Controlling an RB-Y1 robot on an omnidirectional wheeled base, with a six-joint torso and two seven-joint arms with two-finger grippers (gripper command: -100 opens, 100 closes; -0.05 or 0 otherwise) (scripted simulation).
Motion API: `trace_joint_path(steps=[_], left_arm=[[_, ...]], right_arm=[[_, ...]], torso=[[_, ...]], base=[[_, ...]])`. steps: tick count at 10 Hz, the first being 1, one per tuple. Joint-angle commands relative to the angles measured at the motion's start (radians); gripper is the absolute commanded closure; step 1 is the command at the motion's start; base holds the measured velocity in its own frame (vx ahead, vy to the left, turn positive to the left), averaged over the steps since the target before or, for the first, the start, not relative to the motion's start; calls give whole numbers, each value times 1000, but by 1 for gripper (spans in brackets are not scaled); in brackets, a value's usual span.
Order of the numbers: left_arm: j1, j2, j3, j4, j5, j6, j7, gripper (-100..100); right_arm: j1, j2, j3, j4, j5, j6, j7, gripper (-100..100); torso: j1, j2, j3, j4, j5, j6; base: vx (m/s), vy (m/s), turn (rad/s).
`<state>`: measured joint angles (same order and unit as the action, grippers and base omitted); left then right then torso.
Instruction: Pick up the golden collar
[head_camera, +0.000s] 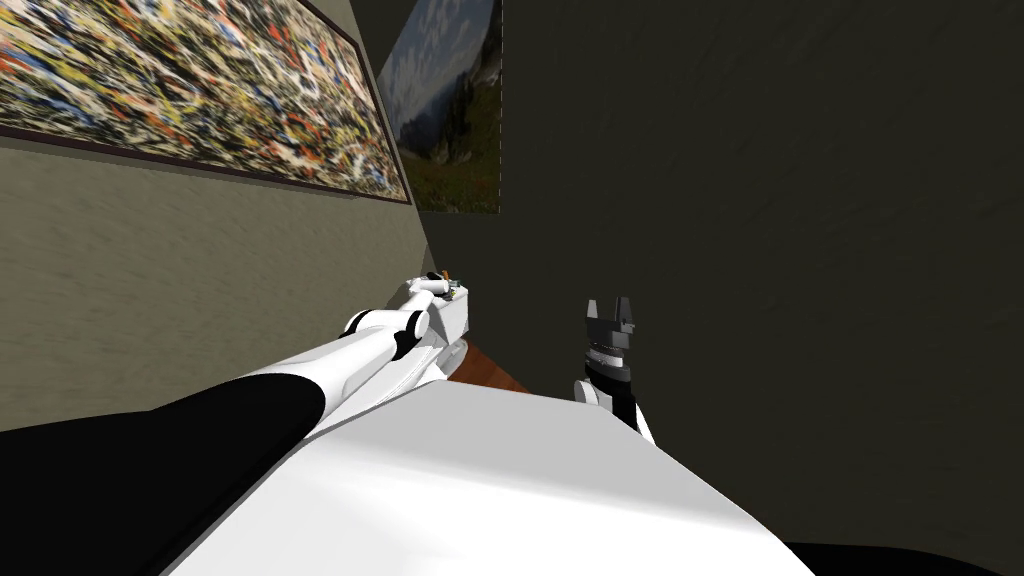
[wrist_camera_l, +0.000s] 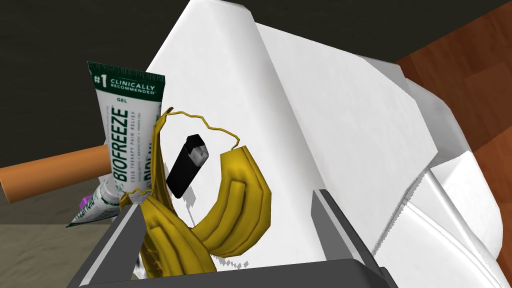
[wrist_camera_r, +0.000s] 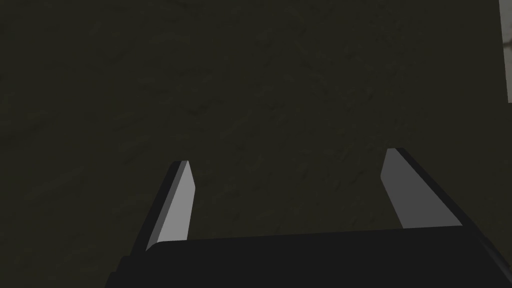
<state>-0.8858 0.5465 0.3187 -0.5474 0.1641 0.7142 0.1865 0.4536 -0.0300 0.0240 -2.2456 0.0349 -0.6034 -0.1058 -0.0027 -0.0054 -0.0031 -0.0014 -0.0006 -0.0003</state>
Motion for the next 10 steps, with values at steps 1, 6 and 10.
trace_joint_path(steps=[1,6,10], left_arm=[[4,2,15,5,15,-8,-36,-100],[13,0,29,13,30,-12,-68,100],[15,-2,29,14,31,-9,-68,0]], right_arm=[[0,0,0,0,0,0,0,0],[0,0,0,0,0,0,0,0],[0,0,0,0,0,0,0,0]], torso=[[0,0,0,0,0,0],[4,1,2,3,-1,1],[7,-2,0,3,-1,1]], base=[[64,-45,67],[26,-31,32],[0,0,0]])
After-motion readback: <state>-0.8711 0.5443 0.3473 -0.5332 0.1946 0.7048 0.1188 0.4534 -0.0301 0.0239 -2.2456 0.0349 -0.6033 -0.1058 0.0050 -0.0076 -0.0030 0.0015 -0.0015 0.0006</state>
